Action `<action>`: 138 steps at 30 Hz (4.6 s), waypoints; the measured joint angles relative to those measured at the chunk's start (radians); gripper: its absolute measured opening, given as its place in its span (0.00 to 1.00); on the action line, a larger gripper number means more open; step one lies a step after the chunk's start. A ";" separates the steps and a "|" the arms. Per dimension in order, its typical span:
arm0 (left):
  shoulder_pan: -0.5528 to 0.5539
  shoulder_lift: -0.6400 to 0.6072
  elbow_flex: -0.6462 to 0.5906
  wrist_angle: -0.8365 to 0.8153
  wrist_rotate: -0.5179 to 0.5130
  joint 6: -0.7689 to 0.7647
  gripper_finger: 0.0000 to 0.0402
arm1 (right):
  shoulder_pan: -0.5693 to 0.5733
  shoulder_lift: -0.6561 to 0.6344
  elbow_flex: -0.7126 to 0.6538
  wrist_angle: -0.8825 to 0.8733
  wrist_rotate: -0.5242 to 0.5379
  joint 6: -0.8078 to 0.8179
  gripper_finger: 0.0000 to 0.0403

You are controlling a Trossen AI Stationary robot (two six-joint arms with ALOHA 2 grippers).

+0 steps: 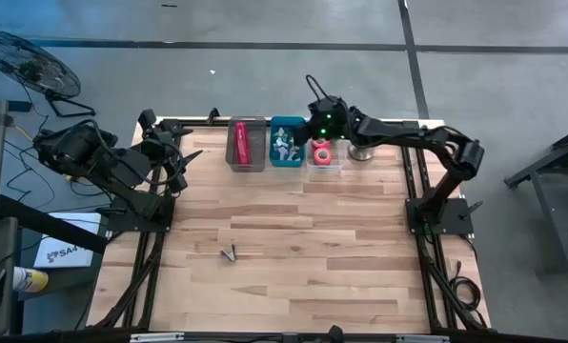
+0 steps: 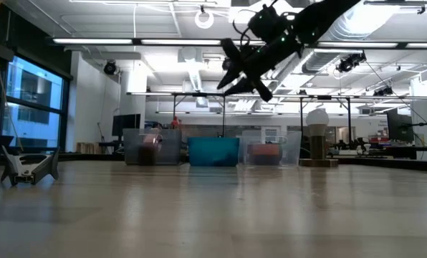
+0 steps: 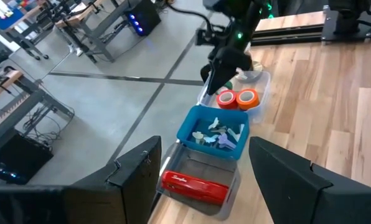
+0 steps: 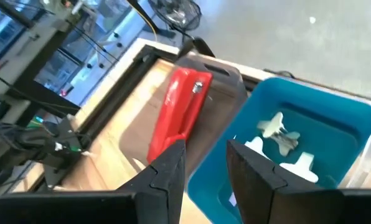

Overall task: Pick and place Stapler, Stapler remover, tape
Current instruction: Put the black staple remover into the blue bin

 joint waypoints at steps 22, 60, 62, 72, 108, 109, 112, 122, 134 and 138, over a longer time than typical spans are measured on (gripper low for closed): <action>0.000 0.000 -0.065 -0.082 0.147 -0.135 0.59 | 0.176 -0.234 0.000 -0.209 0.095 -0.204 0.27; 0.000 0.128 -0.841 0.395 0.794 -0.729 0.59 | 0.539 -0.288 0.000 -0.615 0.264 -0.135 0.59; 0.000 0.149 -0.844 0.397 0.806 -0.780 0.59 | 0.548 -0.288 0.000 -0.634 0.267 -0.116 0.59; 0.000 0.205 -0.844 0.388 0.815 -1.061 0.59 | 0.589 -0.288 0.000 -0.673 0.304 -0.016 0.59; -0.035 0.328 -0.843 0.443 0.962 -1.584 0.59 | 0.627 -0.287 0.000 -0.694 0.366 0.227 0.59; -0.047 0.328 -0.843 0.437 0.957 -1.610 0.59 | 0.627 -0.287 0.000 -0.695 0.367 0.231 0.59; -0.080 0.328 -0.843 0.437 0.953 -1.685 0.59 | 0.626 -0.287 0.000 -0.696 0.368 0.227 0.59; -0.147 0.343 -0.843 0.552 0.830 -1.883 0.59 | 0.626 -0.287 0.000 -0.691 0.390 0.216 0.59; -0.145 0.463 -0.843 0.667 0.870 -1.916 0.59 | 0.626 -0.287 0.000 -0.680 0.367 0.181 0.59; -0.145 0.480 -0.840 0.664 0.878 -1.933 0.59 | 0.631 -0.287 0.000 -0.677 0.358 0.163 0.59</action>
